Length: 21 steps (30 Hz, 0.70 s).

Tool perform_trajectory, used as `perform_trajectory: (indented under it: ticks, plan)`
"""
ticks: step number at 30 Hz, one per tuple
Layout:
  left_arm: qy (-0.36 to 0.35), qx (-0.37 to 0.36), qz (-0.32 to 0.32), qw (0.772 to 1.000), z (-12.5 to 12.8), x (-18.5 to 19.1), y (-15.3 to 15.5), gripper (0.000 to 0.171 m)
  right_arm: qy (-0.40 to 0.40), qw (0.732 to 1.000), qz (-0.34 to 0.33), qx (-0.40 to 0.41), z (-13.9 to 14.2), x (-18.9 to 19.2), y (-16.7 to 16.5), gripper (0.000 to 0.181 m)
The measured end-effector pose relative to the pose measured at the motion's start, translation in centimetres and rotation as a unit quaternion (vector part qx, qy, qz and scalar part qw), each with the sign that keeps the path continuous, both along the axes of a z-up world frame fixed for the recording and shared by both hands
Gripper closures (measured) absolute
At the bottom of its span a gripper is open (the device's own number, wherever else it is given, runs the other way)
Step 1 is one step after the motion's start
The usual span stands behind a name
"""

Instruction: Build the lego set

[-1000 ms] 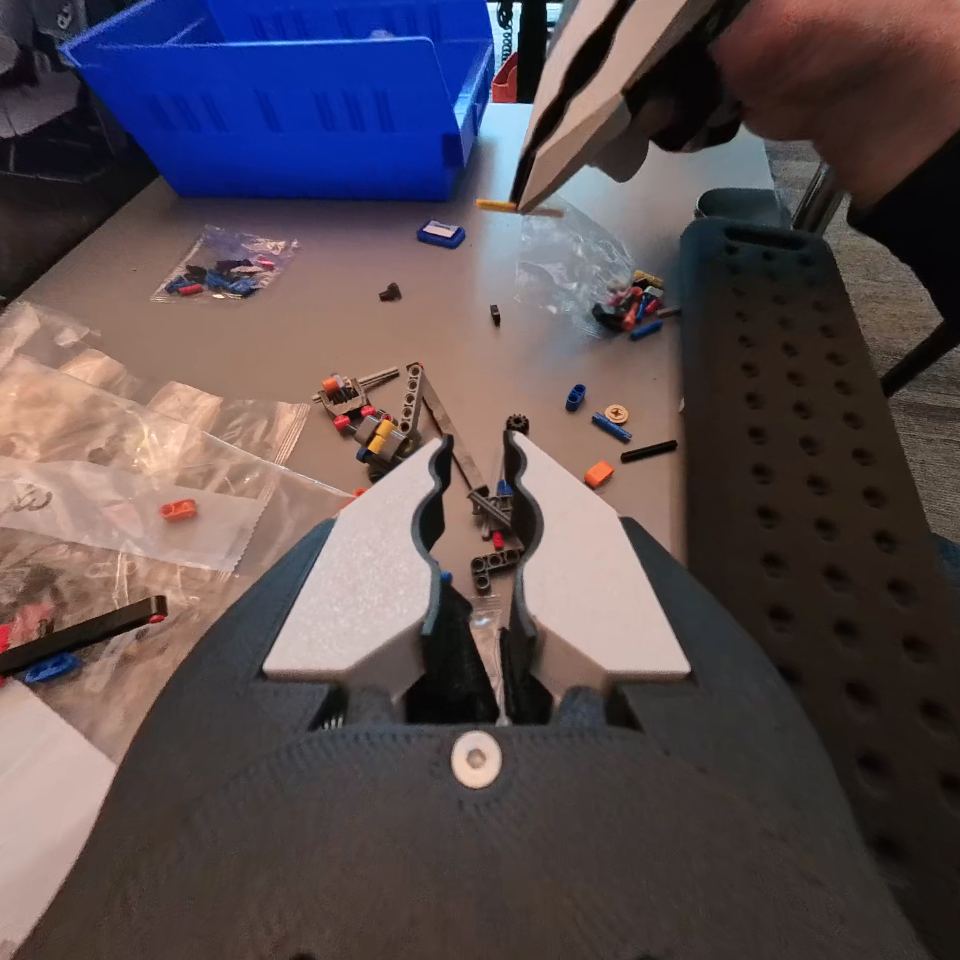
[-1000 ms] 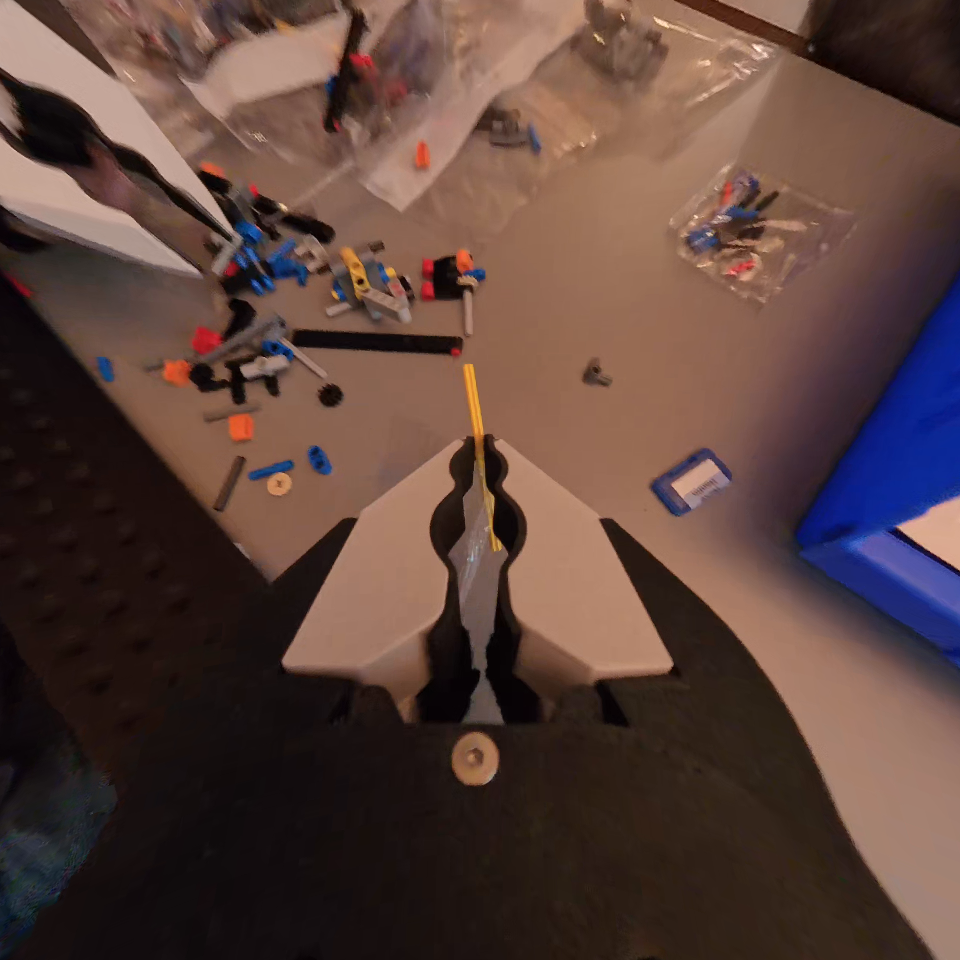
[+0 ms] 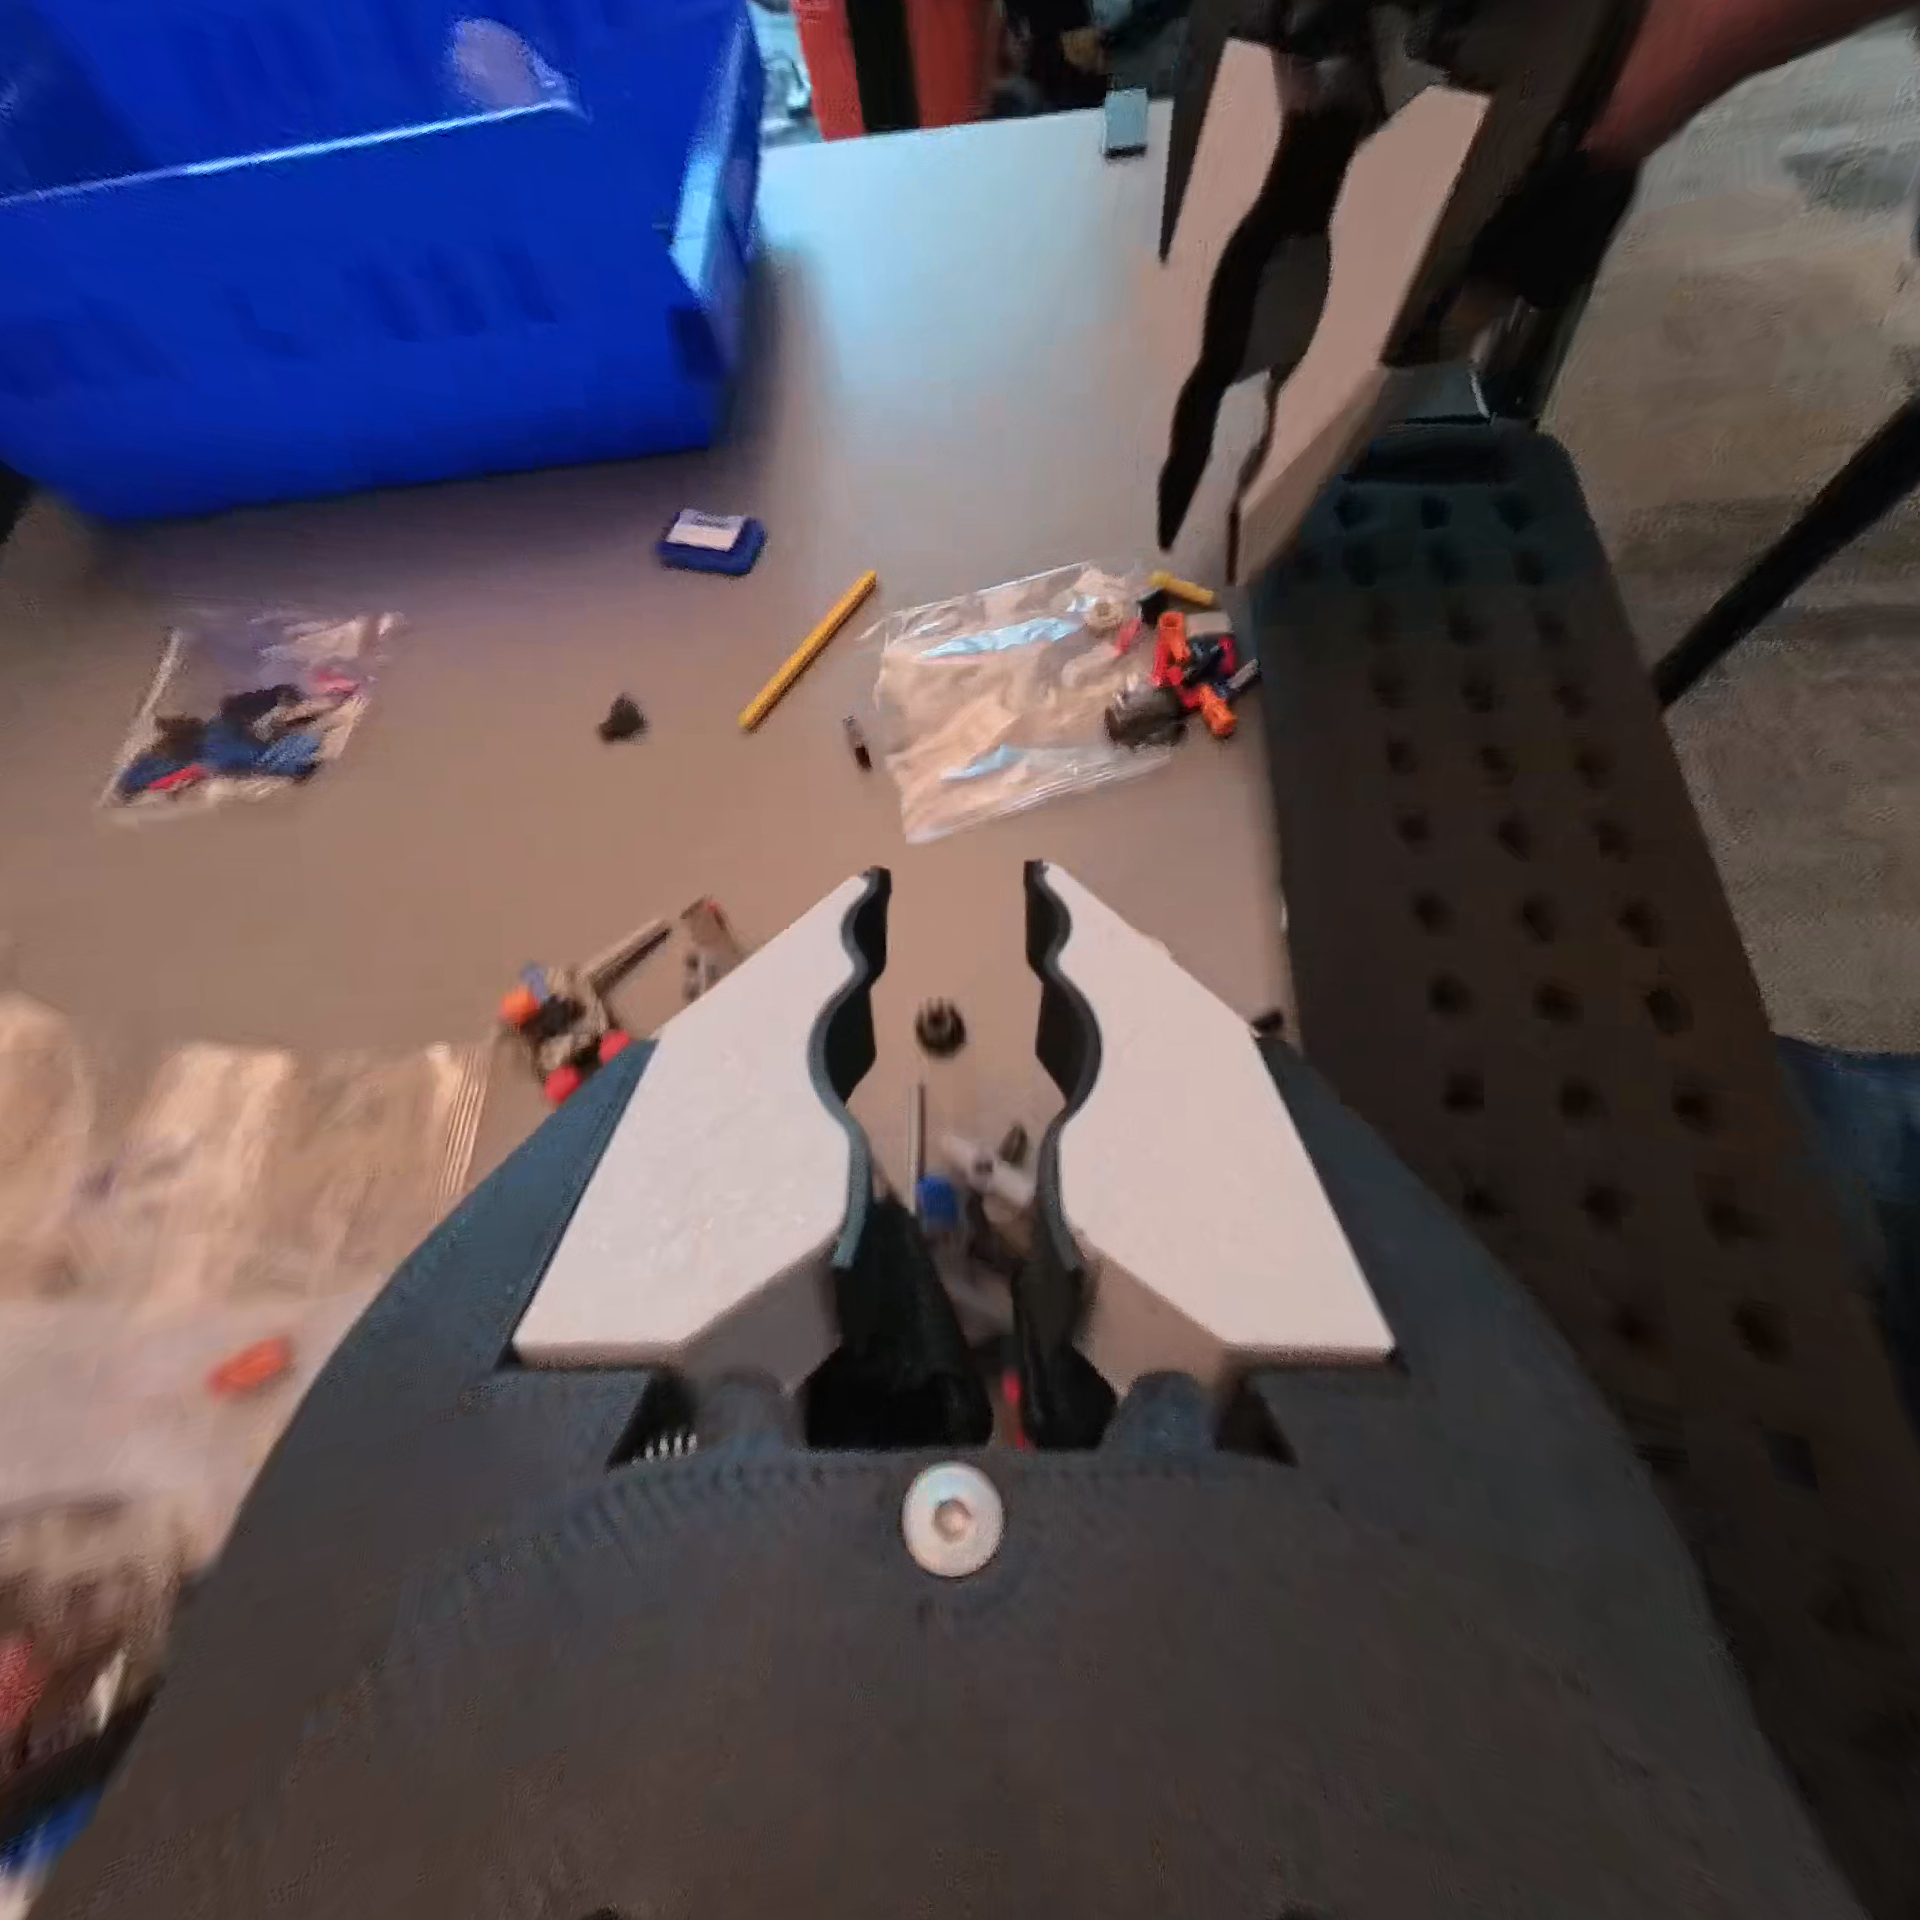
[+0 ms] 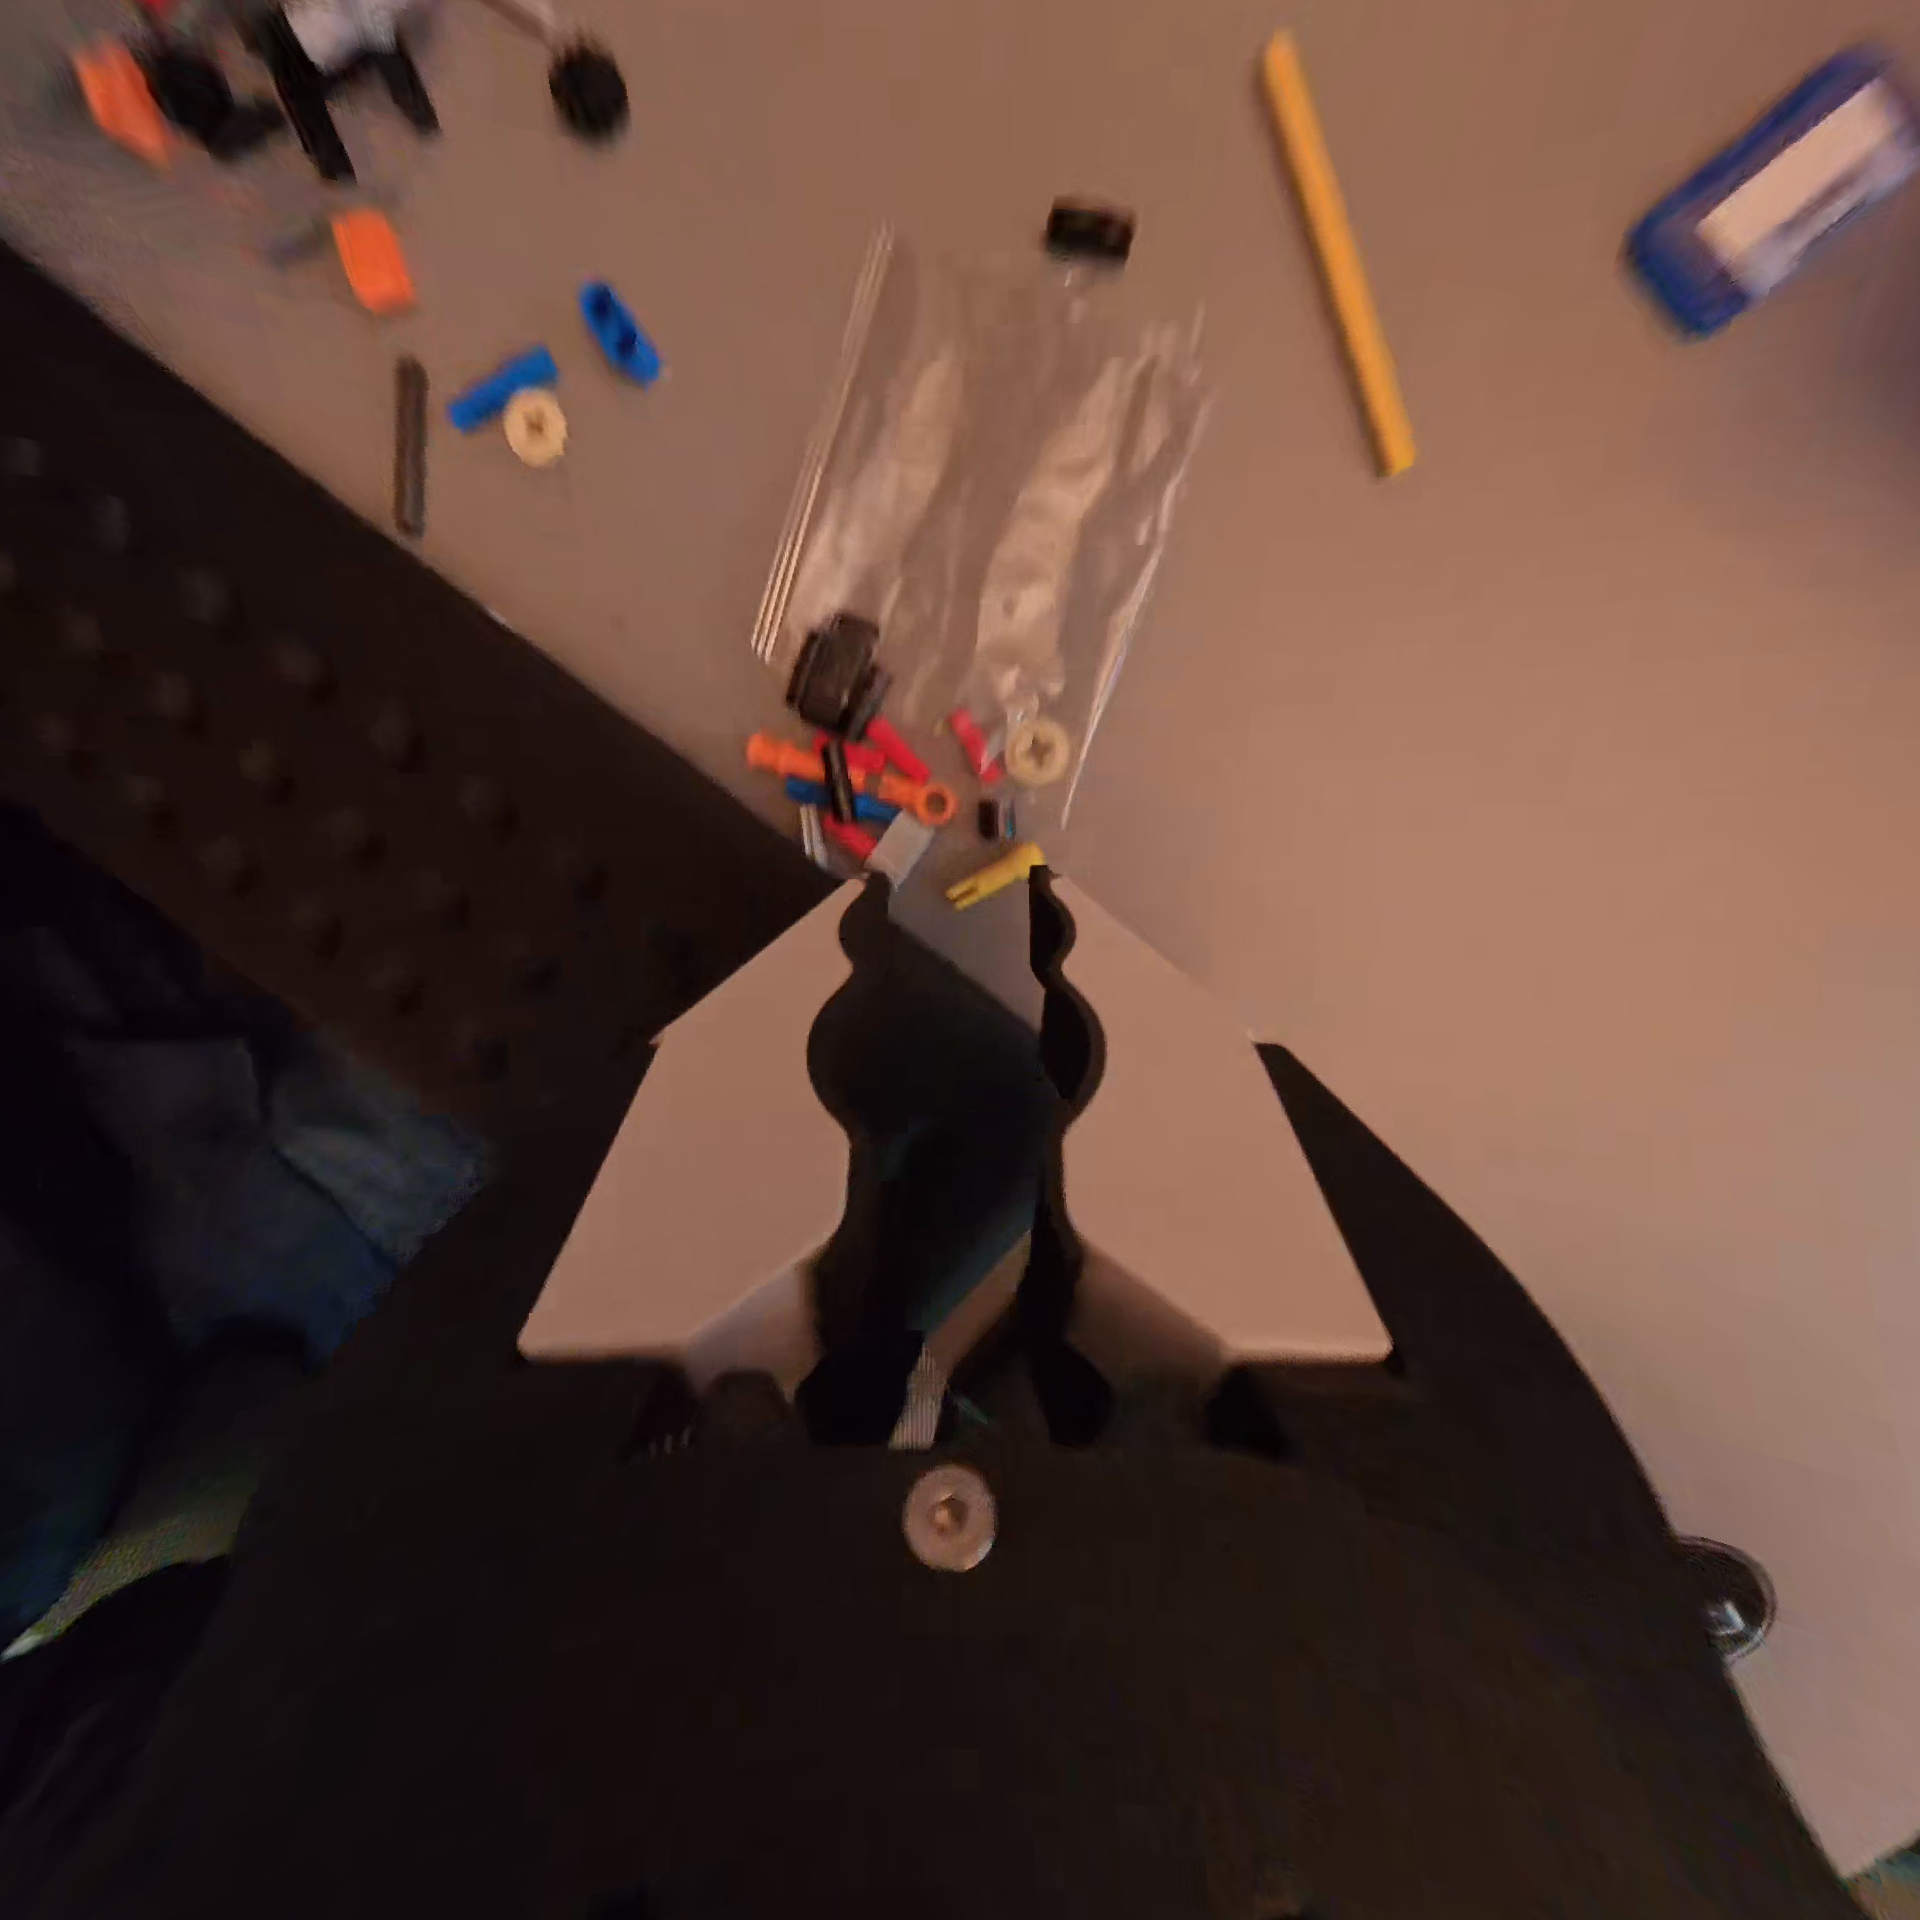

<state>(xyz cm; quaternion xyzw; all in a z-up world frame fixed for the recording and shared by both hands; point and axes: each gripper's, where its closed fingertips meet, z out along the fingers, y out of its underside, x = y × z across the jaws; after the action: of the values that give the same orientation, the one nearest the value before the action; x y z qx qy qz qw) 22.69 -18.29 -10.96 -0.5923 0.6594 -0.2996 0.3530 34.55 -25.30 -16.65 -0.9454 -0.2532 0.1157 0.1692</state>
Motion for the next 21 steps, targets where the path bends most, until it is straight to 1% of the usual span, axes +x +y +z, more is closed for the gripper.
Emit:
perform_trajectory:
  ticks: [1, 3, 4, 5, 6, 8, 9, 11, 15, 17, 19, 21]
  plan:
    - [0.011, 0.003, -0.008, 1.0, -0.5, 1.4, -0.1, 0.145, -0.004, 1.0, 0.003, -0.009, -0.4, -0.1, -0.3, 0.157]
    - [0.054, 0.002, -0.033, 0.998, -1.9, 3.7, -0.8, 0.144, 0.002, 1.0, 0.003, -0.013, -0.7, -0.7, -0.1, 0.16]
    - [0.079, 0.014, -0.034, 0.996, -2.7, 4.7, -0.7, 0.143, 0.009, 1.0, 0.004, -0.012, -0.7, -1.0, 0.0, 0.161]
    - [0.105, 0.026, -0.038, 0.993, -3.8, 5.4, -0.5, 0.143, 0.012, 1.0, 0.004, -0.019, -0.9, -1.4, 0.0, 0.16]
    - [0.127, 0.032, -0.045, 0.99, -4.8, 6.0, -0.4, 0.142, 0.007, 1.0, 0.005, -0.023, -1.2, -1.5, 0.1, 0.163]
    - [0.154, 0.017, -0.061, 0.986, -6.4, 6.8, -0.9, 0.142, 0.002, 1.0, 0.005, -0.017, -1.2, -1.6, 0.2, 0.163]
    - [0.161, 0.012, -0.061, 0.985, -6.8, 7.1, -1.0, 0.142, -0.006, 1.0, 0.003, -0.014, -1.3, -1.5, 0.4, 0.167]
    - [0.158, 0.001, -0.065, 0.985, -6.8, 7.3, -1.2, 0.145, -0.012, 1.0, 0.009, -0.004, -1.3, -1.8, 0.7, 0.169]
    - [0.154, -0.03, -0.065, 0.986, -6.8, 7.0, -1.3, 0.144, -0.005, 0.999, 0.028, 0.029, -1.3, -2.9, 2.5, 0.169]
    - [0.161, -0.027, -0.062, 0.985, -6.9, 6.6, -1.0, 0.143, -0.01, 0.998, 0.031, 0.046, -1.3, -3.2, 3.5, 0.17]
    - [0.163, -0.031, -0.066, 0.984, -6.8, 6.3, -1.0, 0.139, -0.027, 0.997, 0.03, 0.067, -1.2, -3.3, 4.5, 0.171]
    - [0.167, -0.026, -0.065, 0.983, -6.9, 5.9, -0.6, 0.14, -0.026, 0.996, 0.029, 0.075, -1.2, -3.2, 4.8, 0.171]
